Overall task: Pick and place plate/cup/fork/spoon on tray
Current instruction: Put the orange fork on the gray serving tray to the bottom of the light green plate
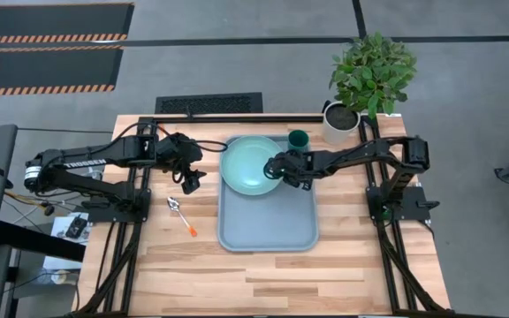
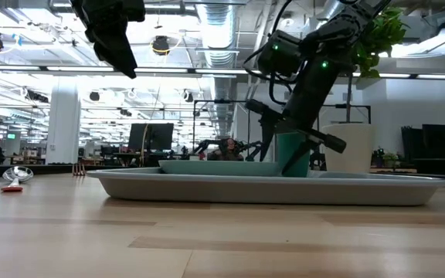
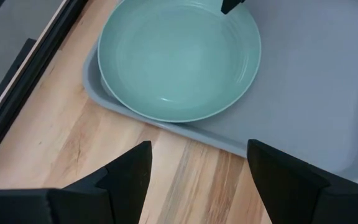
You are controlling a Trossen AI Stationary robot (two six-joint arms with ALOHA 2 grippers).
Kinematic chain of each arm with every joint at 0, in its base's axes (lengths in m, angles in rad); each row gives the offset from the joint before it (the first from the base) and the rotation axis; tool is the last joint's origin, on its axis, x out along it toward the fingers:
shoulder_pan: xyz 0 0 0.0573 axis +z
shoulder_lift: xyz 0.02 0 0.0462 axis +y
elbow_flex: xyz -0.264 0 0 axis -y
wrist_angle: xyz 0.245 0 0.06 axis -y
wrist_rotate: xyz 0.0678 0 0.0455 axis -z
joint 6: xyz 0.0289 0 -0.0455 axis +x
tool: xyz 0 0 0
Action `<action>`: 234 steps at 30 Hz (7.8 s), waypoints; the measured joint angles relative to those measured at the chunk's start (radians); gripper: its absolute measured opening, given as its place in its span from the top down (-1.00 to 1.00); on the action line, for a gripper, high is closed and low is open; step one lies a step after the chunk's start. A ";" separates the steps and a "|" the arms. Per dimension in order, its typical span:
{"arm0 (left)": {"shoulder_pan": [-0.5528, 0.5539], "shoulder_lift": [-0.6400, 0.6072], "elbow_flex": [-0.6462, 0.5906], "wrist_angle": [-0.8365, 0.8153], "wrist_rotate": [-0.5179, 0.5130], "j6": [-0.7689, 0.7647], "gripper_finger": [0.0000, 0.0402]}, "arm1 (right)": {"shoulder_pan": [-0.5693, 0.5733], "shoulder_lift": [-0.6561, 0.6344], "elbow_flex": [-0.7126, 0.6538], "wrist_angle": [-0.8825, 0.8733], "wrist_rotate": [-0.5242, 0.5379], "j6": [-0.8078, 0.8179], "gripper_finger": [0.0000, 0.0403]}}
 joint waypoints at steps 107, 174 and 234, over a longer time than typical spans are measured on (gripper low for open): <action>0.233 0.380 -0.282 0.075 -0.351 -0.134 0.47 | 0.333 -0.235 0.000 -0.444 -0.035 -0.358 -0.09; 0.315 0.379 -0.369 0.125 -0.358 -0.073 0.99 | 0.288 -0.244 -0.001 -0.431 -0.093 -0.463 -0.10; 0.060 0.369 0.186 -0.352 0.111 -0.356 1.00 | -0.010 0.361 0.446 0.775 -0.473 -1.547 -0.32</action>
